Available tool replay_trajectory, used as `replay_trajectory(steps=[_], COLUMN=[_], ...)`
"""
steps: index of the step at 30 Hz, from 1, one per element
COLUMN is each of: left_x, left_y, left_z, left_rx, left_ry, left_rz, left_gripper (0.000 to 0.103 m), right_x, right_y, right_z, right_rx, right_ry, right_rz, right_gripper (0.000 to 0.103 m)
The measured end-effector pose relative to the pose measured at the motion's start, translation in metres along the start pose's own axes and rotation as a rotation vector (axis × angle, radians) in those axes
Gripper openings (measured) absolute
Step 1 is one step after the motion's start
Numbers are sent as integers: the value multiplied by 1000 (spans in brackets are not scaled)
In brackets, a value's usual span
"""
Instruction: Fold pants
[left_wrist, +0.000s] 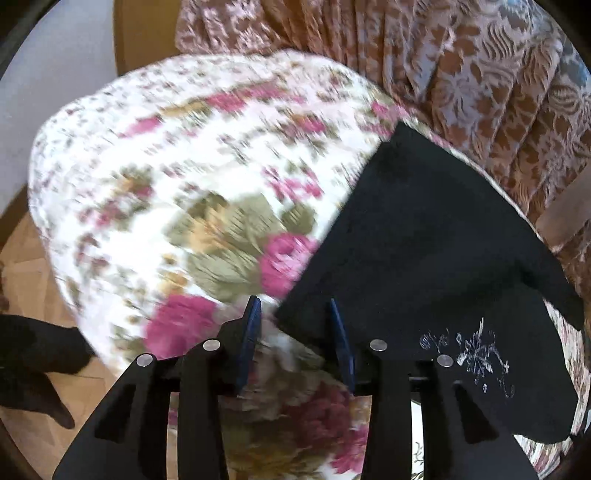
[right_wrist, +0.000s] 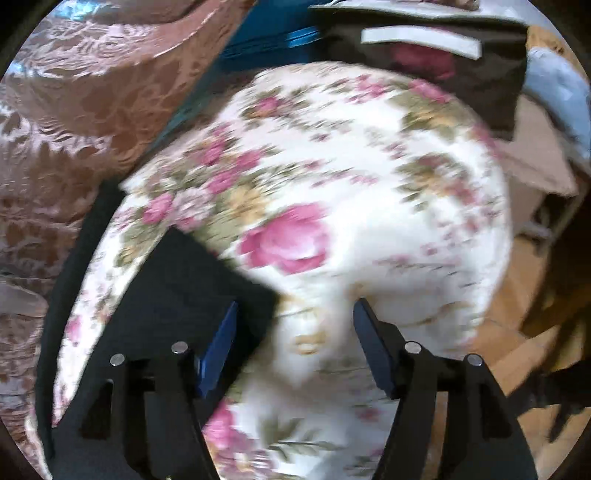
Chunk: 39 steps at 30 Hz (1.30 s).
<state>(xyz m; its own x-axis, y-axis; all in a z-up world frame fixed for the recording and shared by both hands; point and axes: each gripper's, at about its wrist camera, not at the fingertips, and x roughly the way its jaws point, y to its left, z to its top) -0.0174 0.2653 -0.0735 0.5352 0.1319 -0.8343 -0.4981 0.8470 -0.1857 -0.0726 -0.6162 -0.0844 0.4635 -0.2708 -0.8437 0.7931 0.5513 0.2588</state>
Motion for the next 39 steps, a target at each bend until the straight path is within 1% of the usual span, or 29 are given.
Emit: replay_trajectory(steps=[1,3,5,6,7,9,11,12,14,15,16,18,19,22,23,24,26,28,29,32,33,35,36,37,38,39], left_x=[-5,-16,-25,-28,-29,-28,-20,-15,-1,6,17,35,46,75,89,100,122,144,160,188,196,210,216,222,224,222], left_y=[4,10,10,7,4,-10,-23,-31,-50,-56,-67,-87,-98,-117,-126,-132,-144,-152,-158,-171,-176,-184,-188,-192,-196,-200], left_z=[4,15,28,35,41,55,71,79,97,104,117,136,147,173,184,193,210,222,229,239,242,247,248,248,247,245], left_rx=[-2,-16,-33,-35,-35,-26,-29,-27,-14,-13,-8,13,22,9,15,15,17,15,11,25,33,53,66,86,112,139], left_ry=[-18,-61,-91,-97,-102,-106,-81,-71,-51,-42,-28,-5,14,54,70,78,85,109,131,159,167,177,180,192,190,172], left_rz=[14,7,-36,-62,-77,-127,-198,-228,-265,-273,-287,-295,-296,-307,-303,-295,-279,-270,-248,-206,-180,-158,-133,-132,-122,-120], left_gripper=[37,37,37,37,37,37,37,37,37,37,37,37,37,38,49,52,52,52,52,52,52,52,51,45,22,14], right_x=[-9,-23,-36,-39,-43,-48,-44,-40,-32,-29,-24,-19,-20,-10,-5,-1,8,12,14,15,15,15,15,16,16,16], right_y=[1,9,32,46,68,108,143,152,180,192,204,218,222,228,229,230,229,230,232,238,239,241,241,241,242,242], right_z=[1,0,-7,-12,-21,-42,-63,-71,-91,-99,-108,-118,-125,-132,-133,-134,-137,-140,-142,-146,-147,-148,-149,-149,-149,-149], right_rx=[-8,-26,-81,-113,-163,-269,-347,-364,-418,-443,-470,-507,-524,-537,-533,-525,-498,-491,-494,-517,-525,-533,-535,-536,-537,-541], right_ry=[-21,-50,-56,-45,-24,10,60,80,131,150,169,182,179,204,211,220,247,256,257,251,248,244,244,243,243,243], right_rz=[-9,31,123,178,252,353,422,439,482,491,500,493,482,471,466,458,448,438,432,412,405,394,389,387,385,383], right_gripper=[64,64,64,65,68,71,71,71,71,71,71,72,74,78,80,80,81,82,83,87,88,89,89,89,89,89])
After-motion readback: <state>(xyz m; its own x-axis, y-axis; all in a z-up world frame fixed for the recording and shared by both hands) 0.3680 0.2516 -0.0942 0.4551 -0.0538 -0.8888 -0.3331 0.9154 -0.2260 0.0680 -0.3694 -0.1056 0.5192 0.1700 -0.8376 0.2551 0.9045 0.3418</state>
